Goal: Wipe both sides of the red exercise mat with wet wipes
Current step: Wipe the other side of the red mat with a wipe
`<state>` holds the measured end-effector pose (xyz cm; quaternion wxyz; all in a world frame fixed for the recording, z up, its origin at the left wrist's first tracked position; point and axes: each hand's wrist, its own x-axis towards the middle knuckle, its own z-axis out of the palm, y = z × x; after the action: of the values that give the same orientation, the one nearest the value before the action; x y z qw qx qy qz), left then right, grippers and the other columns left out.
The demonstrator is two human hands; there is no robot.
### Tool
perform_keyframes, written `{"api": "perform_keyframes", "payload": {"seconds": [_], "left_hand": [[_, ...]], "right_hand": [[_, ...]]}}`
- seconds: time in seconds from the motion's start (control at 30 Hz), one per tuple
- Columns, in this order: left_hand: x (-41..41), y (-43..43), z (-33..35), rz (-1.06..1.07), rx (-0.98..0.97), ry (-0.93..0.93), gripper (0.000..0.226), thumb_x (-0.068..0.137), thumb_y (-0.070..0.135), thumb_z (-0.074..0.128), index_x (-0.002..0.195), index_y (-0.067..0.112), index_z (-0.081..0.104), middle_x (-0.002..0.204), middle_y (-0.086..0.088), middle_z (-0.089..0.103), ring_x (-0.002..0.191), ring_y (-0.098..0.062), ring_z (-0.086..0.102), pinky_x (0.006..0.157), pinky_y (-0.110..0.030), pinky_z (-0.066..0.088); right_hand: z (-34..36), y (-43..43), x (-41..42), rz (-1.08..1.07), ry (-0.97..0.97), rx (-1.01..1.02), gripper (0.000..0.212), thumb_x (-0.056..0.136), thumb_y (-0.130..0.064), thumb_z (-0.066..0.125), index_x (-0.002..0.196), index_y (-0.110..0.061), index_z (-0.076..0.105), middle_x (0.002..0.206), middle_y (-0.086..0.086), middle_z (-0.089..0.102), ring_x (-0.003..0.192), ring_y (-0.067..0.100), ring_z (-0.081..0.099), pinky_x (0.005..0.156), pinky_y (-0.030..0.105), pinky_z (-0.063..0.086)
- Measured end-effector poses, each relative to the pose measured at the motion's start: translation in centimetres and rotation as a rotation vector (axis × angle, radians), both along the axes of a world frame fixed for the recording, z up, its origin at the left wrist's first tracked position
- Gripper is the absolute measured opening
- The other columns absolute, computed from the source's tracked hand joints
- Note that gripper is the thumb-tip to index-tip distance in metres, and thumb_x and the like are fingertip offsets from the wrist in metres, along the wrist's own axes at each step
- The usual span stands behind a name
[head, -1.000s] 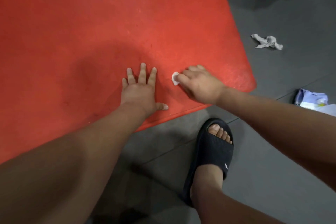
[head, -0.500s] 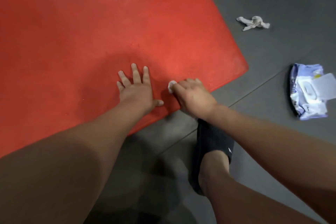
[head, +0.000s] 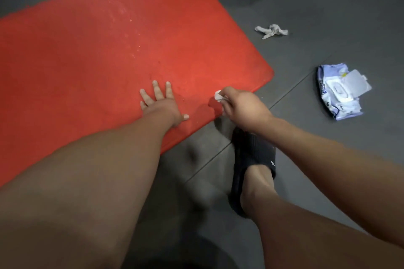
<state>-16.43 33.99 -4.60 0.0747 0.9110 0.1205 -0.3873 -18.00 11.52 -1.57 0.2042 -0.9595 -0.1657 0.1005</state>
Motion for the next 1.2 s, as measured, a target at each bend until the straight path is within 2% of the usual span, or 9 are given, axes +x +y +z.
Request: {"api": "perform_keyframes", "payload": {"seconds": [0.13, 0.27, 0.33, 0.43, 0.5, 0.63, 0.9, 1.1, 1.2], "left_hand": [[-0.1, 2.1, 0.7, 0.032, -0.011, 0.052, 0.122, 0.083, 0.064, 0.07, 0.156, 0.037, -0.024, 0.162, 0.007, -0.036, 0.153, -0.034, -0.021, 0.121, -0.064, 0.012], [0.0, 1.3, 0.7, 0.051, -0.029, 0.083, 0.131, 0.074, 0.074, 0.071, 0.157, 0.035, -0.022, 0.164, -0.003, -0.033, 0.151, -0.045, -0.019, 0.119, -0.068, 0.013], [0.2, -0.8, 0.1, 0.057, -0.04, 0.092, 0.139, 0.066, 0.079, 0.074, 0.153, 0.039, -0.028, 0.16, -0.01, -0.038, 0.147, -0.052, -0.024, 0.116, -0.073, 0.012], [0.4, -2.4, -0.8, 0.087, 0.015, 0.088, 0.145, 0.064, 0.074, 0.08, 0.151, 0.039, -0.032, 0.156, -0.015, -0.044, 0.144, -0.054, -0.029, 0.113, -0.076, 0.008], [0.5, -2.7, -0.9, 0.093, 0.024, 0.082, 0.145, 0.066, 0.07, 0.081, 0.152, 0.037, -0.031, 0.156, -0.016, -0.044, 0.144, -0.055, -0.028, 0.113, -0.076, 0.008], [0.7, -2.5, -0.9, 0.076, 0.028, 0.077, 0.142, 0.069, 0.07, 0.079, 0.152, 0.035, -0.031, 0.155, -0.018, -0.044, 0.144, -0.055, -0.028, 0.113, -0.076, 0.009], [0.2, -2.1, -1.1, 0.067, 0.026, 0.064, 0.141, 0.069, 0.073, 0.076, 0.151, 0.036, -0.032, 0.155, -0.017, -0.045, 0.144, -0.055, -0.028, 0.115, -0.075, 0.008], [0.1, -1.9, -1.0, 0.045, 0.005, 0.064, 0.141, 0.068, 0.075, 0.075, 0.151, 0.037, -0.032, 0.155, -0.017, -0.044, 0.144, -0.055, -0.028, 0.115, -0.075, 0.009], [0.2, -1.8, -0.8, 0.032, -0.002, 0.064, 0.142, 0.067, 0.077, 0.075, 0.152, 0.036, -0.032, 0.156, -0.017, -0.043, 0.144, -0.055, -0.027, 0.114, -0.075, 0.011]], "right_hand": [[2.2, -2.1, 0.8, 0.064, 0.025, -0.061, 0.023, 0.095, -0.032, 0.047, 0.11, -0.016, 0.054, 0.086, 0.011, 0.071, 0.079, 0.039, 0.065, 0.064, 0.046, 0.051], [0.2, -2.8, 3.1, 0.05, 0.083, -0.061, 0.017, 0.1, -0.028, 0.051, 0.099, -0.011, 0.054, 0.079, 0.006, 0.067, 0.08, 0.034, 0.063, 0.071, 0.041, 0.049], [-1.4, -2.7, 4.6, -0.028, 0.052, -0.003, 0.022, 0.099, -0.026, 0.058, 0.087, -0.007, 0.059, 0.073, 0.003, 0.054, 0.081, 0.023, 0.054, 0.076, 0.033, 0.041], [-3.1, -2.2, 7.3, -0.202, 0.228, 0.107, 0.024, 0.099, -0.024, 0.057, 0.08, -0.01, 0.061, 0.066, -0.002, 0.056, 0.062, 0.005, 0.049, 0.062, 0.019, 0.038], [-4.4, -2.6, 8.6, -0.305, 0.268, 0.063, 0.014, 0.096, -0.02, 0.057, 0.091, -0.009, 0.064, 0.082, 0.01, 0.067, 0.076, 0.018, 0.063, 0.068, 0.027, 0.044], [-4.3, -3.3, 9.4, -0.438, 0.031, 0.086, 0.023, 0.089, -0.012, 0.059, 0.112, -0.011, 0.062, 0.104, 0.016, 0.059, 0.089, 0.031, 0.058, 0.077, 0.031, 0.039], [-5.4, -3.8, 7.5, -0.028, -0.011, -0.026, 0.018, 0.093, -0.017, 0.06, 0.105, -0.004, 0.065, 0.095, 0.019, 0.057, 0.081, 0.04, 0.059, 0.072, 0.044, 0.047], [-6.2, -5.7, 8.4, -0.361, -0.124, -0.075, 0.022, 0.095, -0.016, 0.054, 0.107, -0.001, 0.066, 0.102, 0.026, 0.063, 0.09, 0.044, 0.06, 0.076, 0.045, 0.047], [-6.8, -3.0, 6.6, -0.33, -0.121, -0.008, 0.019, 0.091, -0.007, 0.055, 0.101, 0.001, 0.069, 0.095, 0.026, 0.067, 0.086, 0.042, 0.063, 0.079, 0.04, 0.042]]}}
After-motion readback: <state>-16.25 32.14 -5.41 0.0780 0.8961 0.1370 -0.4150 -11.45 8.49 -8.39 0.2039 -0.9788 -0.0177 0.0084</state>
